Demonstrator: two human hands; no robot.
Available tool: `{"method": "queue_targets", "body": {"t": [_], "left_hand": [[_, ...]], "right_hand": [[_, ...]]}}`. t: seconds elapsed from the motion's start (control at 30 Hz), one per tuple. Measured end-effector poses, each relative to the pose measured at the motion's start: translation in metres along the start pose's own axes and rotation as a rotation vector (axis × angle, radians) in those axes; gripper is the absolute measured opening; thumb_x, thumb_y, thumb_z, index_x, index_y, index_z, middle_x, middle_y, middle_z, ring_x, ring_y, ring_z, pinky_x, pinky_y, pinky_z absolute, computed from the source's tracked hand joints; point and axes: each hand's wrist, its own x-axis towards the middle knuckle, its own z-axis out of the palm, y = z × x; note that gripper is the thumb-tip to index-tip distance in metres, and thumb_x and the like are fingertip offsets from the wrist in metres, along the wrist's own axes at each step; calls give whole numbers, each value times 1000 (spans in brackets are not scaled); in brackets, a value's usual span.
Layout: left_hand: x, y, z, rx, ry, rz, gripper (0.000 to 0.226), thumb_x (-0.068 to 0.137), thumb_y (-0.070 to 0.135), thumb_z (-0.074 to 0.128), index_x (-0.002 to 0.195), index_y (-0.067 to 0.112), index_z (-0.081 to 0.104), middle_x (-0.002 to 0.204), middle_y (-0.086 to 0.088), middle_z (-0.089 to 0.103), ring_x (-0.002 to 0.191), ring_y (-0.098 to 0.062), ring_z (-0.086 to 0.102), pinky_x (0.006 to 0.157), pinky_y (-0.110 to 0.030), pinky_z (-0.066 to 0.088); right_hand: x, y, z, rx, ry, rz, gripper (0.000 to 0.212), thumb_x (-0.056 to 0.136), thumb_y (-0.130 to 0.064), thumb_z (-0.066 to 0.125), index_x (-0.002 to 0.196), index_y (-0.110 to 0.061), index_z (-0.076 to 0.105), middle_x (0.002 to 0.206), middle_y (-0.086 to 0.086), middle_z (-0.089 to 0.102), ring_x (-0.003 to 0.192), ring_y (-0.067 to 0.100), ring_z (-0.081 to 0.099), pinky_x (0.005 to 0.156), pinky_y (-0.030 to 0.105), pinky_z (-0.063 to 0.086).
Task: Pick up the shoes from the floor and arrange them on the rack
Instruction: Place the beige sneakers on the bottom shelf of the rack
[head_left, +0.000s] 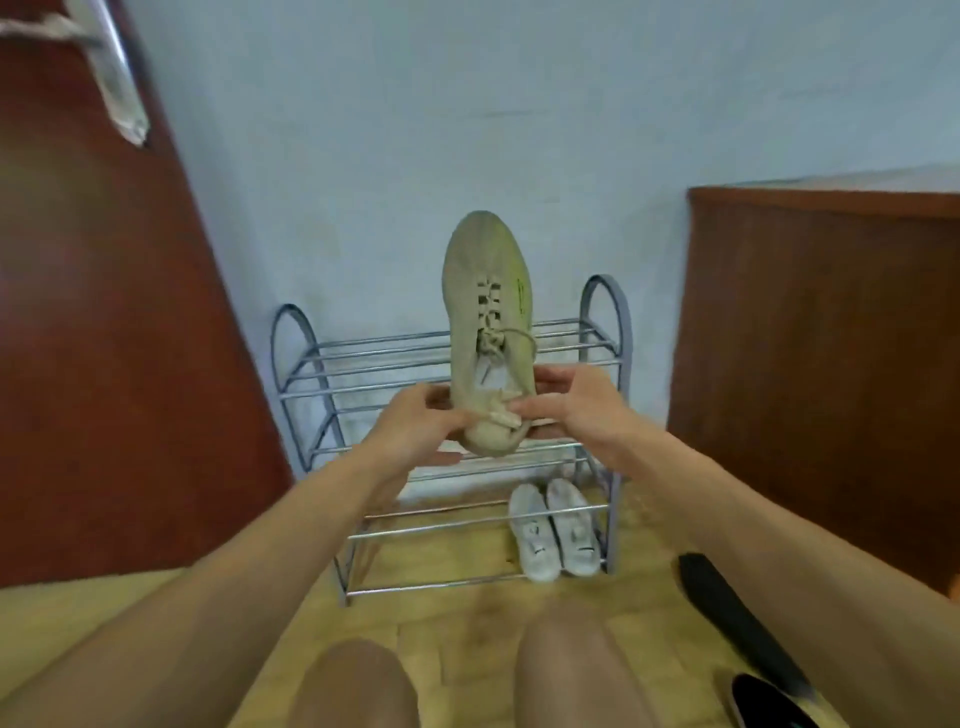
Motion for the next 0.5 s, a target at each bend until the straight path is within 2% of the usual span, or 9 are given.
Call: {"method": "queue_targets", "body": {"t": [0.17, 0.23, 0.33, 0.4, 0.5], "left_hand": [[-30, -31, -99, -168, 197, -54, 45, 76, -4, 73, 120, 1, 61, 108, -11, 71, 91, -24, 71, 75, -38, 61], [-45, -48, -128, -207, 280, -59, 42, 75, -5, 74, 115, 0, 61, 104, -11, 71, 88, -24, 71, 73, -38, 61], [-66, -74, -163, -252, 367, -86, 36, 76, -5, 73, 108, 5, 60, 109, -17, 69, 98, -31, 69, 78, -40, 60], [-78, -99, -183, -266, 399, -110, 40, 75, -3, 74, 112, 4, 60, 112, -17, 69, 100, -30, 69, 79, -38, 59], [-93, -143, -205, -240, 427, -158, 51, 74, 3, 77, 122, -1, 59, 113, -15, 70, 90, -23, 70, 69, -29, 61]], "right_hand": [[29, -22, 106, -83, -213, 1, 31, 81, -4, 72, 109, -17, 68, 108, 13, 73, 88, 19, 69, 73, 27, 60], [38, -27, 145, -157, -300, 5, 37, 82, -12, 73, 118, -18, 66, 108, 15, 73, 86, 20, 68, 78, 35, 60], [43, -29, 196, -276, -429, 19, 46, 80, -21, 76, 124, -20, 62, 99, 11, 73, 84, 21, 69, 82, 42, 59], [44, -23, 231, -358, -479, 21, 44, 78, -22, 79, 119, -18, 63, 99, 11, 72, 84, 23, 69, 80, 42, 60], [46, 2, 281, -441, -507, 53, 43, 77, -19, 80, 115, -9, 62, 103, 12, 71, 81, 25, 69, 70, 37, 61]]}}
